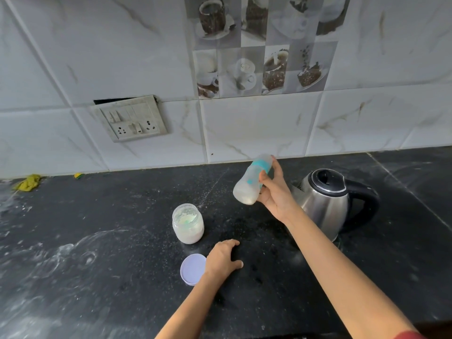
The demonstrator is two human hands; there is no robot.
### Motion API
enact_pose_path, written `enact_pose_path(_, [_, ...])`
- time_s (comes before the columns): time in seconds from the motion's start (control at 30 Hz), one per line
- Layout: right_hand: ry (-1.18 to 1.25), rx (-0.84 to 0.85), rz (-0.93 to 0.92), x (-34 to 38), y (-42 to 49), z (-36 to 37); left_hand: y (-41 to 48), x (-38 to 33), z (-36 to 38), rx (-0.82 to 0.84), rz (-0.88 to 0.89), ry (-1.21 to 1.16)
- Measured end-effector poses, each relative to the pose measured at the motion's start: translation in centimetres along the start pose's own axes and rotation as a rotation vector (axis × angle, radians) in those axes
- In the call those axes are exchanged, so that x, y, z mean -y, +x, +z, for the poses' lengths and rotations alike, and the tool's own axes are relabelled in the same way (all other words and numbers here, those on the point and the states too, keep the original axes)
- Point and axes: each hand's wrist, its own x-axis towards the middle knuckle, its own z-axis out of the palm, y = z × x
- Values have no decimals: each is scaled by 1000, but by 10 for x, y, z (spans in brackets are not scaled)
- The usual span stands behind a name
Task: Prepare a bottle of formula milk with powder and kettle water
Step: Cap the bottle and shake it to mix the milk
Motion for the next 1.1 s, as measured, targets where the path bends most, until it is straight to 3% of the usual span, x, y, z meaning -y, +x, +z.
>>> enact_pose_path(0.07, [-84,86,23,2,-2,5,1,1,0,-5,9,6])
enact_pose_path(0.2, [-13,-55,-61,9,8,11,1,3,1,-6,18,-6])
enact_pose_path(0.37, [-143,31,7,10,5,14,-1,6,4,-25,15,-103])
enact_pose_path(0.5, [-43,-132,-59,7,7,12,-5,6,6,-33,23,-128])
enact_pose_path(0.63, [-197,3,28,2,-1,10,-9,8,9,-58,54,-85])
enact_pose_path(0.77, [-51,-185,-45,2,4,8,-10,6,11,-70,80,-27])
enact_pose_path(0.9, [-226,6,70,-2,-6,4,-11,8,12,-69,96,8])
enact_pose_path(1.03, [-106,-173,-14,6,0,4,-10,8,10,-68,110,21])
enact_pose_path(1.1, [-126,-125,28,7,0,4,-10,8,10,-64,108,27])
